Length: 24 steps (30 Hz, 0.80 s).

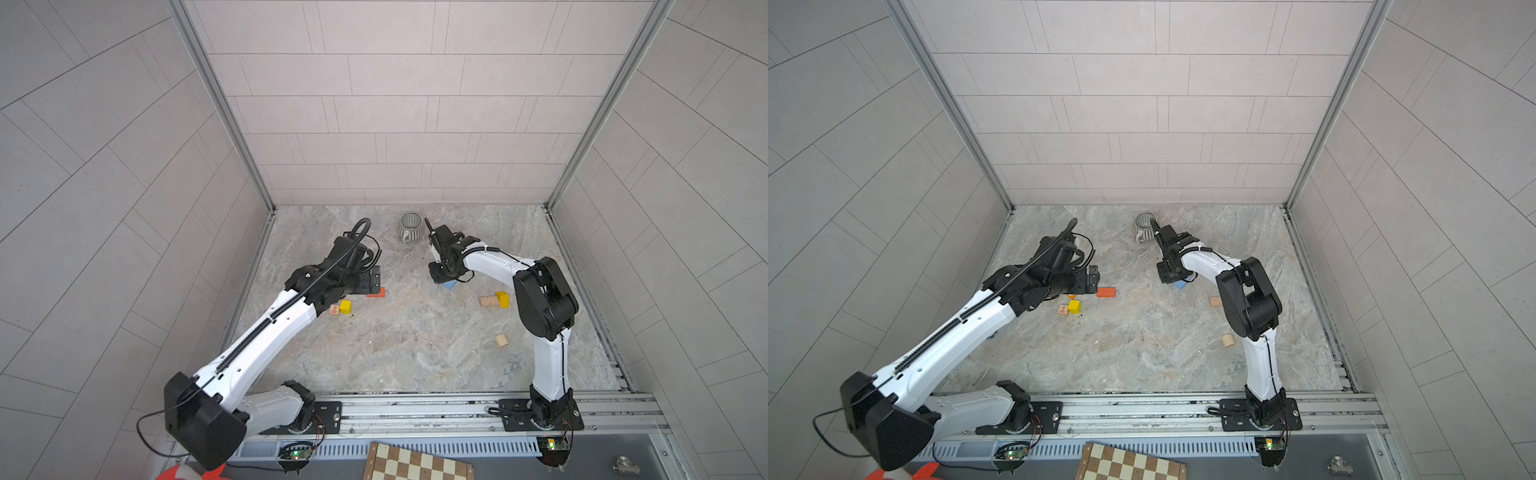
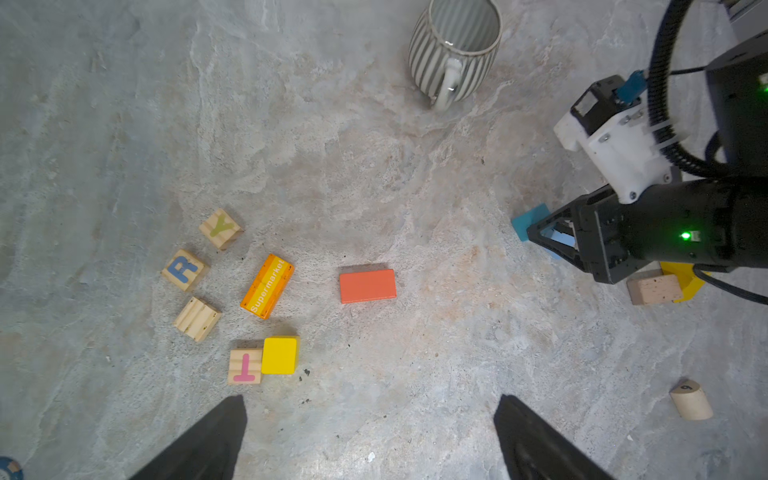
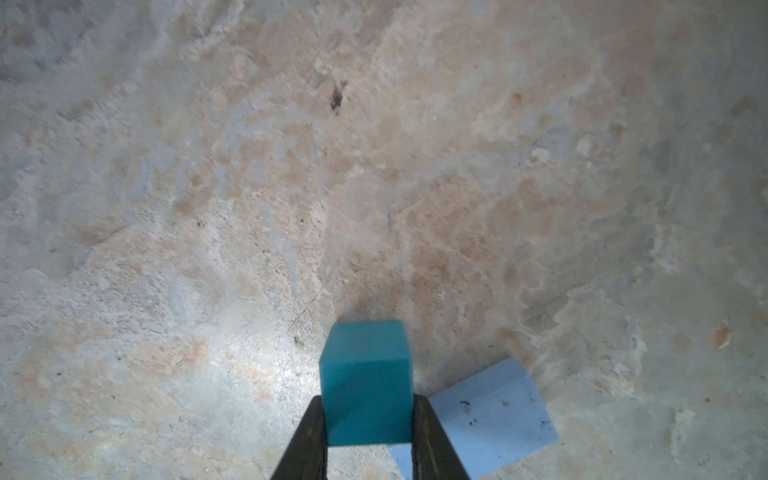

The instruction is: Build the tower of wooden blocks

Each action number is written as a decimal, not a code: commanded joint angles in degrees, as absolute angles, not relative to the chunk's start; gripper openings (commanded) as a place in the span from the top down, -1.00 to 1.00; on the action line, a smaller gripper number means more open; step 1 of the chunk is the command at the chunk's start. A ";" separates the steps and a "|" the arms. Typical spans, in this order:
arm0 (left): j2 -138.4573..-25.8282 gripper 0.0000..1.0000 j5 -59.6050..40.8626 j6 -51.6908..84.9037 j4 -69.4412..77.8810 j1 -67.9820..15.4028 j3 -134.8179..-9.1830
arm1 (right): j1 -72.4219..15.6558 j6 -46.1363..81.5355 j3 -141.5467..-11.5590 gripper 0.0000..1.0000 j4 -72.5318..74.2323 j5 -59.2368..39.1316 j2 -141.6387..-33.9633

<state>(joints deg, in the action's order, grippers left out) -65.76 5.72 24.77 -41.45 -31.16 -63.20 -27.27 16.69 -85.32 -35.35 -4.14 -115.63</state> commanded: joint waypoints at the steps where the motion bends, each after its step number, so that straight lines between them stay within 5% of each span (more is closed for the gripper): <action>1: -61.32 -1.00 11.34 23.67 -40.62 -30.74 -59.11 | -28.91 19.18 -88.06 0.56 -38.34 -3.46 -114.96; 24: -60.73 -1.00 17.62 31.64 -45.59 -26.98 -60.09 | -37.19 31.74 -98.25 0.55 -39.32 2.91 -123.27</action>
